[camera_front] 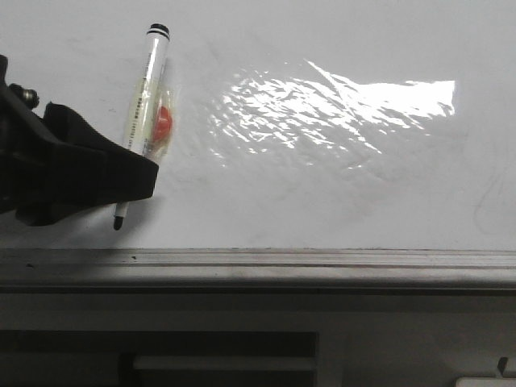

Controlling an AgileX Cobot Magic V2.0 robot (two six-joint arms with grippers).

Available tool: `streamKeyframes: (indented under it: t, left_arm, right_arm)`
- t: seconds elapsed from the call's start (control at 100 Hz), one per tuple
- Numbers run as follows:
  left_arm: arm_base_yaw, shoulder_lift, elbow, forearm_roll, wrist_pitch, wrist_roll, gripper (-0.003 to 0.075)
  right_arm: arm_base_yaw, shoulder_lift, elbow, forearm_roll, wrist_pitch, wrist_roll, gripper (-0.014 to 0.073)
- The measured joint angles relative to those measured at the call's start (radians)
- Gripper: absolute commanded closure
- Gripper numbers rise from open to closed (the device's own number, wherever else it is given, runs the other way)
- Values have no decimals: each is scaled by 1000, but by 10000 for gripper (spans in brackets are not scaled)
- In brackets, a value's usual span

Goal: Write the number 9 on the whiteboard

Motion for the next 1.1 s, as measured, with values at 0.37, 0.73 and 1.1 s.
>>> streamKeyframes:
  t: [0.37, 0.73, 1.1]
  left_arm:
    - [0, 0, 0, -2, 0, 0, 741]
    - [0, -103, -2, 166, 104, 0, 741]
    - [0, -138, -2, 534, 136, 0, 741]
  right_arm:
    - [77, 0, 0, 2, -1, 2, 605]
    - [167, 79, -81, 4, 7, -97, 605]
    - [325, 345, -327, 111, 84, -224, 536]
